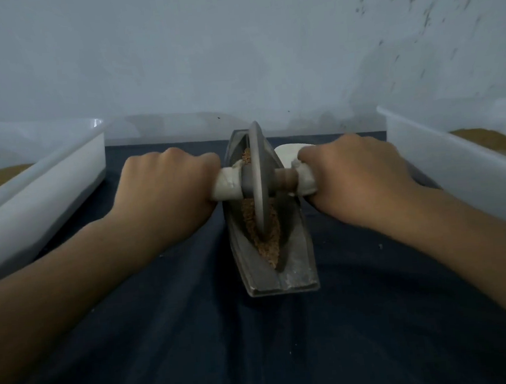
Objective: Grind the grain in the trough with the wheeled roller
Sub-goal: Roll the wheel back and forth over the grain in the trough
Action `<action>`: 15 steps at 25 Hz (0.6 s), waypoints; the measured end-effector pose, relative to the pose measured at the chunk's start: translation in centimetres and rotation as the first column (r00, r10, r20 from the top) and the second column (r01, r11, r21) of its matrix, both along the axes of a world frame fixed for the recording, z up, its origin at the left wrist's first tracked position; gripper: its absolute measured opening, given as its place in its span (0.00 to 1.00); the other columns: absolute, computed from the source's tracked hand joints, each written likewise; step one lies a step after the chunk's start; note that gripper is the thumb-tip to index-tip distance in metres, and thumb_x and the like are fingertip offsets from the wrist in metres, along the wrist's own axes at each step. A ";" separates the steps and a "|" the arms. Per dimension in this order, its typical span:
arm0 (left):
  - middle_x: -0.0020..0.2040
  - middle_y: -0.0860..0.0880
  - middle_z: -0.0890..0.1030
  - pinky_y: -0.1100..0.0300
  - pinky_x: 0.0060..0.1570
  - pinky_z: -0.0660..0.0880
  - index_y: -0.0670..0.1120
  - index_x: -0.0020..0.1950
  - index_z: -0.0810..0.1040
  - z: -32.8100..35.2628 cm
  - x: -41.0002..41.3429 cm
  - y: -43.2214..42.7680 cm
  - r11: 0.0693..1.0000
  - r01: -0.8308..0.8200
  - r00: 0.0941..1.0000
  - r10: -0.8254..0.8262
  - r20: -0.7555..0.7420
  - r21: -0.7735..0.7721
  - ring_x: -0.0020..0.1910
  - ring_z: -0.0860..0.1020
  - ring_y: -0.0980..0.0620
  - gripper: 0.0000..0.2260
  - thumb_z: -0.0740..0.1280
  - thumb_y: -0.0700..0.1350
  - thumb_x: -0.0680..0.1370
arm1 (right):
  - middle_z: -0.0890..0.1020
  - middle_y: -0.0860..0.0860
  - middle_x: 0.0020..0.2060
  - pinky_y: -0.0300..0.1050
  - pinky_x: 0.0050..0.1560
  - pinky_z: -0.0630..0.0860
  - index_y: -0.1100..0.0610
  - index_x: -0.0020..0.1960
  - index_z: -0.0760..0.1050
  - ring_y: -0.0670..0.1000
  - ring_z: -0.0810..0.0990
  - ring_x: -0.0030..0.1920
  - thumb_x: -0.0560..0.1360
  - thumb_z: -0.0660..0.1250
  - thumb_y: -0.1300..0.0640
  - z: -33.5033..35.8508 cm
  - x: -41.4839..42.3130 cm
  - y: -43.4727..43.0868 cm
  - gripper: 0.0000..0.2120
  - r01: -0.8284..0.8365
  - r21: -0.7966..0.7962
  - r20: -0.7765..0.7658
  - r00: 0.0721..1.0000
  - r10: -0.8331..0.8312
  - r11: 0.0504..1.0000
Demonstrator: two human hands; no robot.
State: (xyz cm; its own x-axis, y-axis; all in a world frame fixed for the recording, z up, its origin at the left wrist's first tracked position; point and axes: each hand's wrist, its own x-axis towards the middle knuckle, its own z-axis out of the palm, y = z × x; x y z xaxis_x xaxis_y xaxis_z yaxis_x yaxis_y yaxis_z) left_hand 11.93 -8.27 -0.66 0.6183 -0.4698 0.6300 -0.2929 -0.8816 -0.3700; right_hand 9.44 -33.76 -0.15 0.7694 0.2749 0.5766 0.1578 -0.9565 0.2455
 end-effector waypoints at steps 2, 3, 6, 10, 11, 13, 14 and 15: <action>0.25 0.52 0.61 0.66 0.29 0.48 0.51 0.34 0.63 0.7 -1.3 0.4 0.999 0.006 1.000 -0.005 -0.021 0.040 0.22 0.57 0.49 0.18 0.74 0.48 0.65 | 0.63 0.44 0.25 0.37 0.28 0.52 0.46 0.34 0.62 0.49 0.60 0.24 0.64 0.71 0.47 0.4 -1.7 -0.2 0.17 0.031 -0.011 -0.010 0.999 -0.031 0.999; 0.26 0.52 0.59 0.66 0.29 0.48 0.52 0.34 0.62 1.0 -1.3 0.2 0.998 -0.005 1.000 0.006 -0.017 0.055 0.23 0.56 0.50 0.18 0.74 0.49 0.64 | 0.63 0.44 0.26 0.37 0.28 0.52 0.45 0.34 0.62 0.48 0.60 0.24 0.64 0.71 0.47 0.3 -1.8 -0.3 0.16 0.055 -0.011 -0.028 0.998 -0.055 0.998; 0.28 0.52 0.58 0.63 0.27 0.52 0.53 0.35 0.66 0.4 1.5 -0.7 0.995 -0.077 0.996 0.079 -0.029 0.069 0.24 0.59 0.49 0.13 0.71 0.47 0.69 | 0.69 0.46 0.29 0.40 0.28 0.57 0.46 0.35 0.67 0.52 0.69 0.29 0.68 0.70 0.49 -0.6 1.5 -0.1 0.12 0.096 0.032 -0.067 0.993 -0.093 0.995; 0.31 0.48 0.65 0.55 0.31 0.61 0.49 0.43 0.76 0.4 6.2 -2.4 0.991 -0.113 0.992 0.108 -0.067 -0.068 0.34 0.77 0.39 0.02 0.66 0.45 0.75 | 0.76 0.52 0.36 0.44 0.32 0.62 0.49 0.45 0.75 0.59 0.78 0.39 0.72 0.71 0.54 0.1 7.4 1.2 0.05 0.123 0.051 -0.008 0.992 -0.123 0.991; 0.32 0.47 0.69 0.55 0.31 0.62 0.48 0.44 0.76 0.3 6.4 -2.4 0.989 -0.115 0.992 0.109 -0.068 -0.092 0.35 0.77 0.39 0.02 0.66 0.45 0.75 | 0.76 0.53 0.37 0.44 0.32 0.62 0.50 0.46 0.76 0.60 0.79 0.40 0.72 0.71 0.55 0.3 7.8 1.4 0.05 0.124 0.049 -0.003 0.992 -0.124 0.991; 0.33 0.46 0.73 0.57 0.29 0.60 0.48 0.41 0.74 -0.2 5.4 -1.9 0.991 -0.090 0.996 0.087 -0.037 -0.103 0.31 0.75 0.41 0.04 0.67 0.45 0.74 | 0.75 0.52 0.35 0.43 0.31 0.61 0.50 0.46 0.75 0.59 0.78 0.38 0.72 0.70 0.54 0.3 6.7 1.3 0.05 0.099 0.027 0.001 0.995 -0.099 0.995; 0.31 0.47 0.72 0.59 0.28 0.58 0.48 0.38 0.71 -0.5 4.2 -1.5 0.994 -0.068 0.998 0.067 -0.013 -0.089 0.28 0.72 0.43 0.07 0.68 0.45 0.73 | 0.73 0.50 0.33 0.43 0.30 0.60 0.48 0.44 0.73 0.58 0.76 0.36 0.72 0.70 0.53 0.1 5.3 1.2 0.06 0.082 0.012 0.000 0.997 -0.082 0.997; 0.28 0.48 0.70 0.61 0.27 0.55 0.48 0.36 0.67 -0.5 2.6 -1.1 0.997 -0.050 0.999 0.051 0.011 -0.067 0.24 0.68 0.45 0.11 0.69 0.44 0.72 | 0.70 0.47 0.31 0.41 0.29 0.59 0.48 0.42 0.71 0.55 0.73 0.33 0.71 0.71 0.51 -0.2 3.4 0.9 0.08 0.069 -0.004 0.009 0.998 -0.069 0.998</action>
